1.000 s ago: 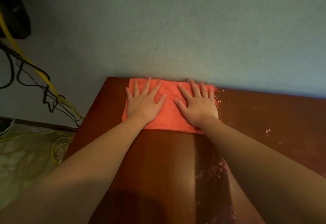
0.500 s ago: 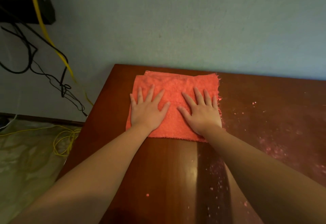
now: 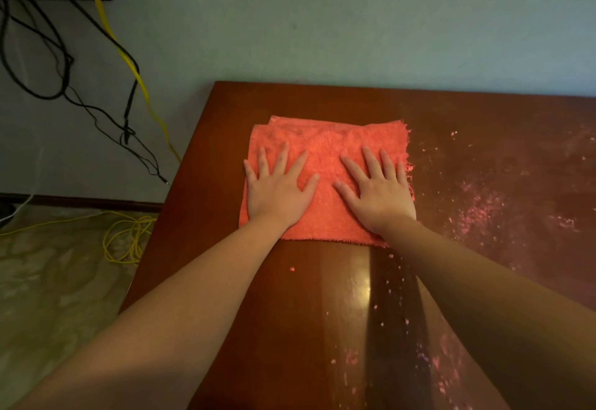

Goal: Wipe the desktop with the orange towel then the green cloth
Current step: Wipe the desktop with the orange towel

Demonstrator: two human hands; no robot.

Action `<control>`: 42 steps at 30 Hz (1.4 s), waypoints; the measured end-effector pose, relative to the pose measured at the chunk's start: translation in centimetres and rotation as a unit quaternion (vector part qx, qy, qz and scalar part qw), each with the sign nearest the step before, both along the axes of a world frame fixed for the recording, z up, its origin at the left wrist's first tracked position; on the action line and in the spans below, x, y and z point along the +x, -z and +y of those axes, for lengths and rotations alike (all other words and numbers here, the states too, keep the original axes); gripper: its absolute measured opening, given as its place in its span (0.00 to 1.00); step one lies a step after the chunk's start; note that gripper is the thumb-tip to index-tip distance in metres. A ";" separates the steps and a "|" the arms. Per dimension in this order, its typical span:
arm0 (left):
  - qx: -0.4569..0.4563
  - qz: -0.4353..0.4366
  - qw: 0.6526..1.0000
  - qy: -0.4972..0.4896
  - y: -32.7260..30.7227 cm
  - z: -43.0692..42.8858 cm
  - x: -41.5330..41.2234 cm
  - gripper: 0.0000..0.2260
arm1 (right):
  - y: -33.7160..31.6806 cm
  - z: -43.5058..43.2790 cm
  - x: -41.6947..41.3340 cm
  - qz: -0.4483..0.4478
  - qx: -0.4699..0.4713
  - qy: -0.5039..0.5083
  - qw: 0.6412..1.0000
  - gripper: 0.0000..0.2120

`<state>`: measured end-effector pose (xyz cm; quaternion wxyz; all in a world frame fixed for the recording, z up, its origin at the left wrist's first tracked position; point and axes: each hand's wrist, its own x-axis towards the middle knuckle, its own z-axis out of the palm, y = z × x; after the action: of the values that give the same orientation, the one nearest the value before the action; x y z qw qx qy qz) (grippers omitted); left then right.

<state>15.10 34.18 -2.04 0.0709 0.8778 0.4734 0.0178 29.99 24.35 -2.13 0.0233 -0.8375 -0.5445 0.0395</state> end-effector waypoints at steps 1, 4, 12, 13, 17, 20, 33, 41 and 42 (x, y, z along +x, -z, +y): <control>0.000 0.002 1.000 0.002 0.0 -0.5 -0.4 0.27 | 0.0 -0.5 -0.3 0.000 0.001 0.000 1.000 0.31; 0.000 0.002 1.000 0.008 0.0 -2.0 -1.3 0.27 | 0.0 -2.1 -1.4 -0.001 0.003 0.002 1.000 0.37; -0.002 0.001 1.000 0.026 0.2 -6.6 -4.6 0.27 | 0.3 -6.9 -5.0 -0.002 0.003 0.024 1.000 0.32; -0.002 0.002 1.000 0.027 0.3 -7.2 -5.0 0.27 | 0.3 -7.5 -5.5 -0.003 0.001 0.027 1.000 0.32; -0.002 -0.001 0.999 0.035 0.4 -8.9 -6.5 0.27 | 0.3 -9.6 -7.3 0.001 0.000 0.038 0.999 0.30; 0.004 0.003 0.999 0.042 0.4 -10.3 -7.8 0.27 | 0.4 -11.3 -8.7 0.002 -0.001 0.040 0.999 0.31; 0.012 0.000 1.000 0.016 0.6 -16.9 -12.6 0.26 | 0.1 -16.9 -12.9 0.009 -0.016 0.008 1.000 0.30; 0.017 0.007 1.000 -0.016 1.0 -23.5 -15.1 0.26 | 0.2 -22.9 -15.2 0.021 -0.013 -0.026 0.999 0.30; 0.023 0.002 1.000 -0.020 1.1 -24.4 -15.2 0.26 | 0.3 -23.7 -15.3 0.021 -0.013 -0.030 0.999 0.30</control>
<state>-0.14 9.77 -3.17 0.0493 0.8695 0.4906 0.0286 14.70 0.68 -2.44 0.0224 -0.8201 -0.5681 0.0647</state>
